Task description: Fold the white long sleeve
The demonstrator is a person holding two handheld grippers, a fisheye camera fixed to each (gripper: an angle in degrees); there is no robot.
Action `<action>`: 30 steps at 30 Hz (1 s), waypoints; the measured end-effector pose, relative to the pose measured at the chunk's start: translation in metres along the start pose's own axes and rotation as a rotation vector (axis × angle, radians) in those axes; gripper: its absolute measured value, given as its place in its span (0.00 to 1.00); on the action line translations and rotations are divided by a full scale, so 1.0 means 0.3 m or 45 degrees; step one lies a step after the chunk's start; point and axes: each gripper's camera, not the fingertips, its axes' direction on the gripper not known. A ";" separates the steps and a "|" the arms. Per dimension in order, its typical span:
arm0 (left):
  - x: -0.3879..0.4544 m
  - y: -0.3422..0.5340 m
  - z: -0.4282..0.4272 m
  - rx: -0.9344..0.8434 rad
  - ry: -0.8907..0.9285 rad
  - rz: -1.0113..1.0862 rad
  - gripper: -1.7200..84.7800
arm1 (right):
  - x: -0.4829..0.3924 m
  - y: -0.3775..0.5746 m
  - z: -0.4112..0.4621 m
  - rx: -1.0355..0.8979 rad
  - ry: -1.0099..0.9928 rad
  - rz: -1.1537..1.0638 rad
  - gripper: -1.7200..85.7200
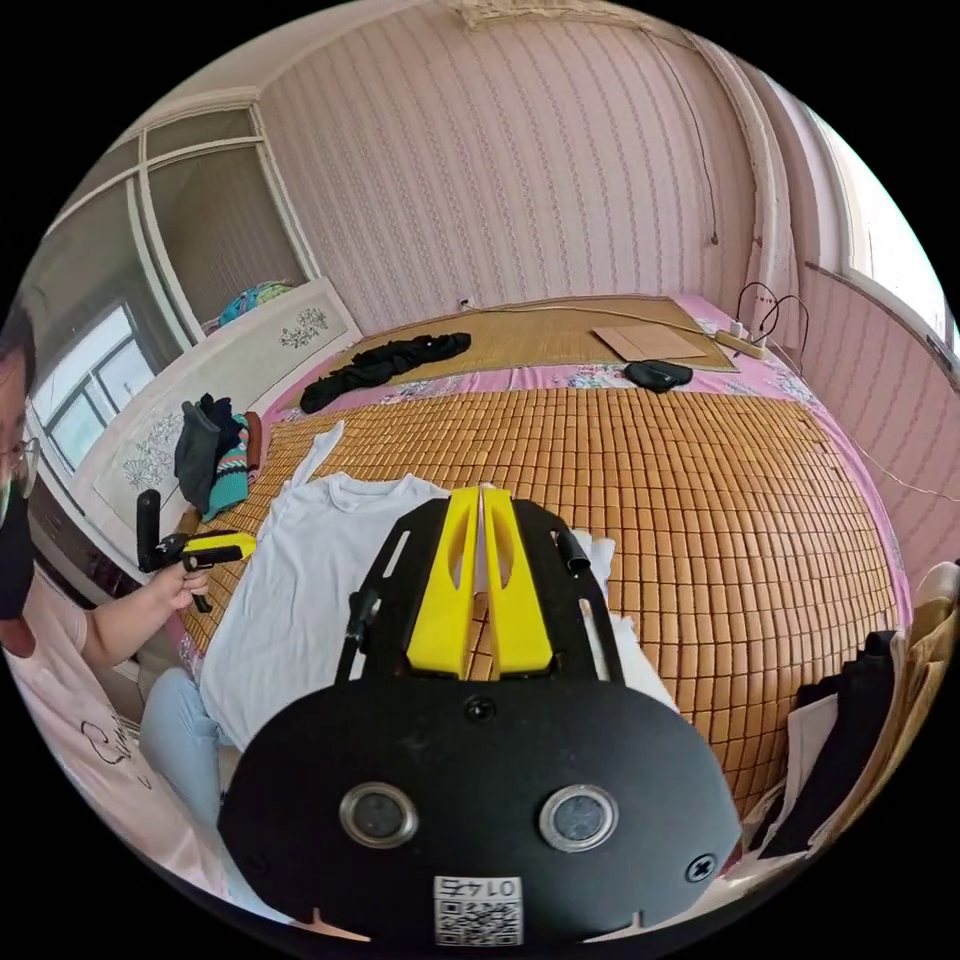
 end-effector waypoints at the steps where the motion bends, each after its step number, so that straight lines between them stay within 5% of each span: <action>1: 0.013 -0.012 0.014 -0.006 0.014 0.011 0.03 | 0.038 0.052 -0.004 -0.013 0.112 0.064 0.05; 5: 0.116 -0.109 0.103 -0.045 0.056 0.087 0.05 | 0.204 0.228 0.045 -0.152 0.086 0.324 0.16; 10: 0.233 -0.239 0.225 -0.108 0.093 0.169 0.06 | 0.288 0.393 0.161 -0.281 0.123 0.370 0.16; 14: 0.333 -0.325 0.299 -0.121 0.114 0.204 0.06 | 0.286 0.358 0.287 -0.350 0.154 0.316 0.14; 16: 0.370 -0.351 0.328 -0.128 0.110 0.219 0.06 | 0.310 0.379 0.353 -0.486 0.051 0.355 0.03; 24: 0.508 -0.444 0.488 -0.211 0.175 0.299 0.05 | 0.207 0.746 -0.295 -0.046 0.435 0.513 0.02; 30: 0.621 -0.534 0.617 -0.259 0.155 0.365 0.06 | 0.260 1.042 -0.446 -0.252 0.534 0.690 0.05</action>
